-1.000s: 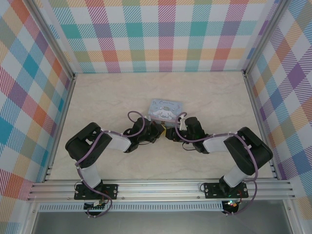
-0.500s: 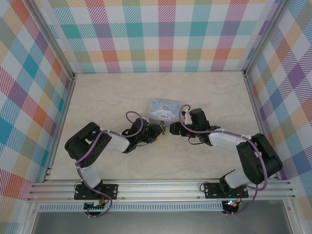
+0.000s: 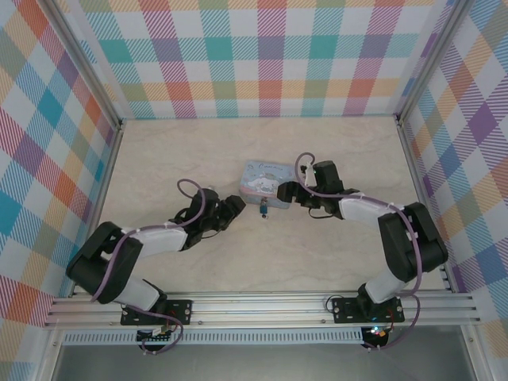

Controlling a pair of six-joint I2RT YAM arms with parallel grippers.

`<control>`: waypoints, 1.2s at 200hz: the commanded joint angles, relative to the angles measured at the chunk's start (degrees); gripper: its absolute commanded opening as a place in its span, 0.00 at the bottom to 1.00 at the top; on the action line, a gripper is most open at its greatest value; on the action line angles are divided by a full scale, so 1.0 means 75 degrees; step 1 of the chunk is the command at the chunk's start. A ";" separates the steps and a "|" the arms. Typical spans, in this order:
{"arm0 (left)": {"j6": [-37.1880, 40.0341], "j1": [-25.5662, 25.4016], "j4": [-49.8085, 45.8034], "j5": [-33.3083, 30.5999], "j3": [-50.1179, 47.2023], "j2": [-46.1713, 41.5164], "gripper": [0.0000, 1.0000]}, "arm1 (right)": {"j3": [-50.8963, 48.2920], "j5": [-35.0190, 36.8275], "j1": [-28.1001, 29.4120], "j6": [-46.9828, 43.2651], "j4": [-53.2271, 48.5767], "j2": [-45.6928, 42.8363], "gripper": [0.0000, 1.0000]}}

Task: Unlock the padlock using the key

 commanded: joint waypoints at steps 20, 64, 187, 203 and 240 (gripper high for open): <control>0.0583 0.0514 -0.0887 0.0165 0.0043 -0.0618 0.63 | 0.1008 -0.0764 -0.0056 -0.0114 0.0207 0.0869 0.83; 0.0847 0.0615 -0.0665 0.0459 0.0067 -0.0581 0.61 | 0.2154 -0.1593 -0.0056 -0.0306 0.0706 0.1978 0.82; 0.1084 0.0686 -0.0842 0.0309 0.0064 -0.0639 0.60 | -0.0106 -0.0161 0.0563 -0.2190 0.0526 -0.0194 0.68; 0.1077 0.0929 -0.0996 0.0481 0.0216 -0.0693 0.62 | -0.0238 -0.0262 0.0848 -0.2289 0.0695 -0.0115 0.67; 0.1059 0.1451 -0.1013 0.0986 0.0476 -0.0613 0.63 | 0.0085 -0.0034 0.1457 -0.2508 0.0860 0.0539 0.67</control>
